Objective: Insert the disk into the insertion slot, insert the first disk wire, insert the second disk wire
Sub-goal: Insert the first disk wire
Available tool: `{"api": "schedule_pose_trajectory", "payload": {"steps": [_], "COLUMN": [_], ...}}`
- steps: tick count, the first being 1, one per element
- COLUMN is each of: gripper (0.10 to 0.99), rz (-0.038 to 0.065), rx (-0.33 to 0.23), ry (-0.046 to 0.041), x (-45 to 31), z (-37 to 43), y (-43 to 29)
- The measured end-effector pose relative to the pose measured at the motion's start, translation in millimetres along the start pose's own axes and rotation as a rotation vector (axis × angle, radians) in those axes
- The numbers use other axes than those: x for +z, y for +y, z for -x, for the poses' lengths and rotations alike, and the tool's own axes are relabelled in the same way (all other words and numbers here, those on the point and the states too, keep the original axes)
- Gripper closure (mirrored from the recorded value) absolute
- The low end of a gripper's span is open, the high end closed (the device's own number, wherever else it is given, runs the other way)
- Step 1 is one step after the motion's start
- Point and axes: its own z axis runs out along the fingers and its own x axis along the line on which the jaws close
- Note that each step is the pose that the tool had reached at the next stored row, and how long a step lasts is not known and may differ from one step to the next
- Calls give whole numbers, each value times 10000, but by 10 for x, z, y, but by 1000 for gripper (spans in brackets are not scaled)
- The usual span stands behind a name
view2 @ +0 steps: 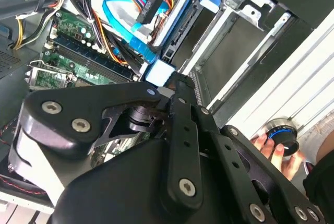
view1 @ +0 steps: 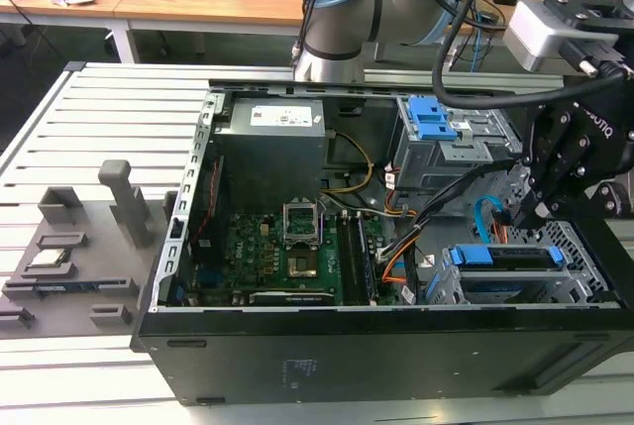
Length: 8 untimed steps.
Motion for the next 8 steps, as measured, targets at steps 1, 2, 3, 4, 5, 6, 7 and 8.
{"api": "schedule_pose_trajectory", "payload": {"steps": [1, 2, 3, 4, 5, 6, 7, 8], "gripper": [980, 980, 980, 980, 980, 980, 980, 980], "rz": [0, 1, 1, 1, 2, 2, 2, 6], "rx": [1, 0, 0, 1, 1, 1, 0, 2], "ry": [1, 3, 3, 4, 4, 4, 10, 32], "x": [2, 4, 5, 6, 8, 11, 19, 52], "z": [7, 32, 50, 72, 101, 129, 224, 307], "y": [-17, -59, -81, -104, -128, -148, -208, -263]}}
